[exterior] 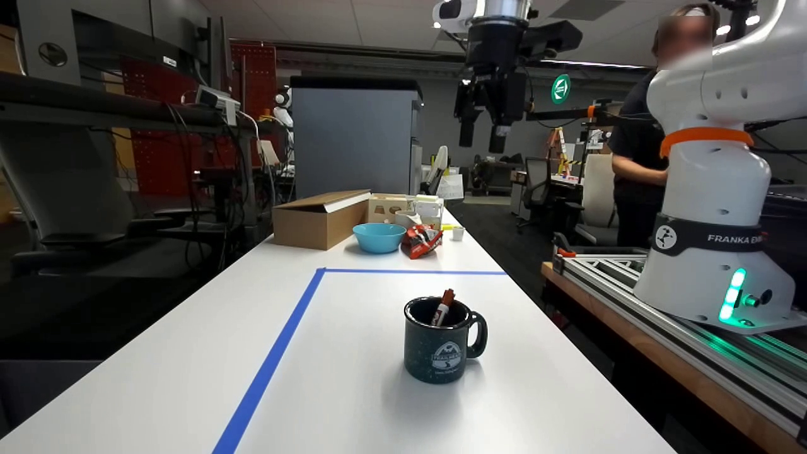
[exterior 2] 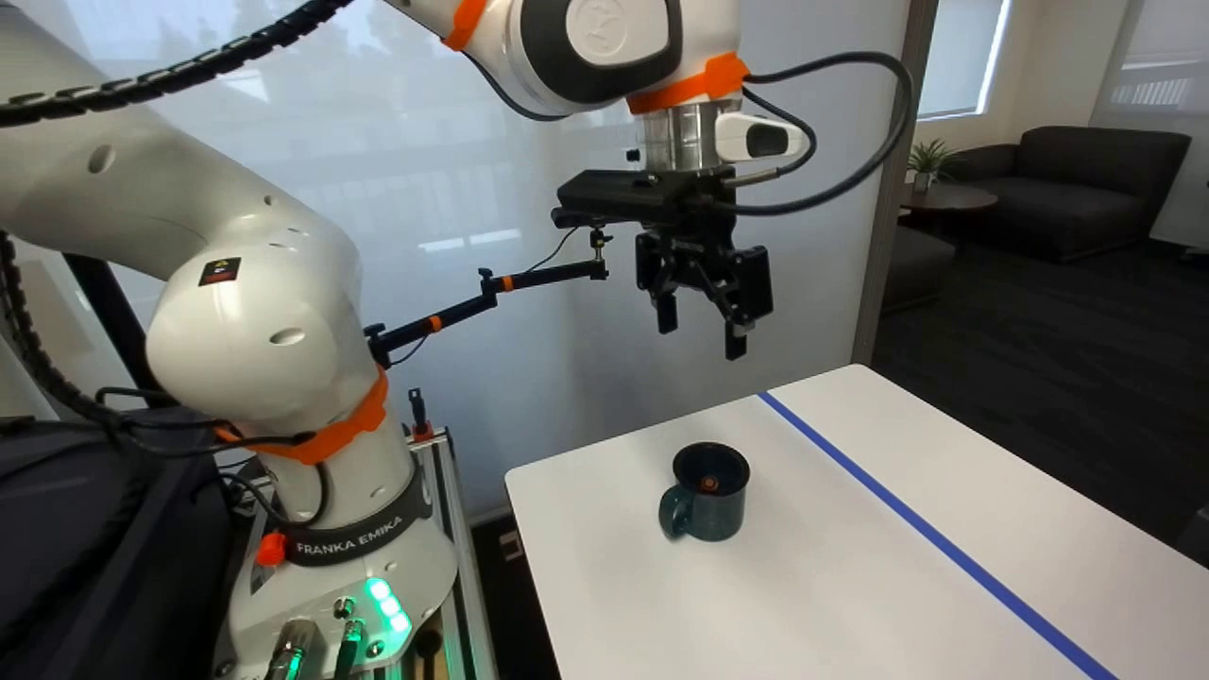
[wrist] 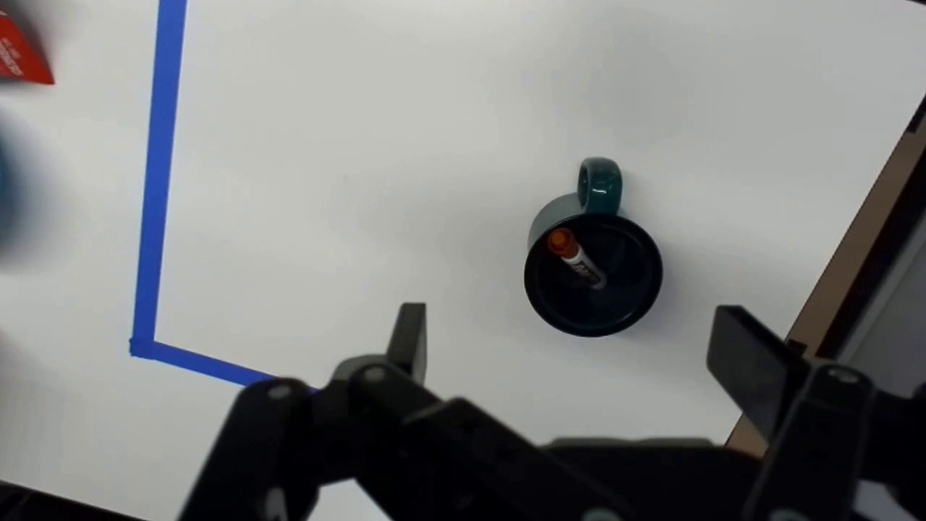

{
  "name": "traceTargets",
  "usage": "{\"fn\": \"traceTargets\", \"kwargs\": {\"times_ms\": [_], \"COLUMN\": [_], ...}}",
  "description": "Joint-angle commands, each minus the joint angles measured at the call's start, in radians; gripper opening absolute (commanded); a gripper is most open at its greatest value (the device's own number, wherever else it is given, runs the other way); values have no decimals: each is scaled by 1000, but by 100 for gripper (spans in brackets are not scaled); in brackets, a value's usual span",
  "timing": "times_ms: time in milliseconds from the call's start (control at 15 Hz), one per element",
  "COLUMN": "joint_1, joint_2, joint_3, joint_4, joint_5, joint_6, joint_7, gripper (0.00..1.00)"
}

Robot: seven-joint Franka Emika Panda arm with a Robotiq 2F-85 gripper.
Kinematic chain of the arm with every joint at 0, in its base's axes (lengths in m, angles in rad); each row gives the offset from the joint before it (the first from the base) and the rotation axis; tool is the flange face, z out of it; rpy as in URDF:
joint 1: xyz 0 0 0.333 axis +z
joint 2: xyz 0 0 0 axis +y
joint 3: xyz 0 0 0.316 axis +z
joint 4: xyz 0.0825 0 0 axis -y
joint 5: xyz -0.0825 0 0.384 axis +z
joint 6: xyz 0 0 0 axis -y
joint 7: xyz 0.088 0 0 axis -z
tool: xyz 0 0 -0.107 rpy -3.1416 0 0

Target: Take the marker out of the mug.

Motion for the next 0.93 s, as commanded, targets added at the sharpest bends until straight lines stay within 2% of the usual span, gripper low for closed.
{"fn": "traceTargets", "kwargs": {"times_ms": [0, 267, 867], "joint_1": [-3, 12, 13], "joint_2": [42, 168, 171], "joint_3": [2, 1, 0], "joint_4": [0, 8, 11], "joint_5": [21, 41, 42], "joint_6": [27, 83, 83], "joint_7": [-21, -33, -33], "gripper": [100, 100, 100]}}
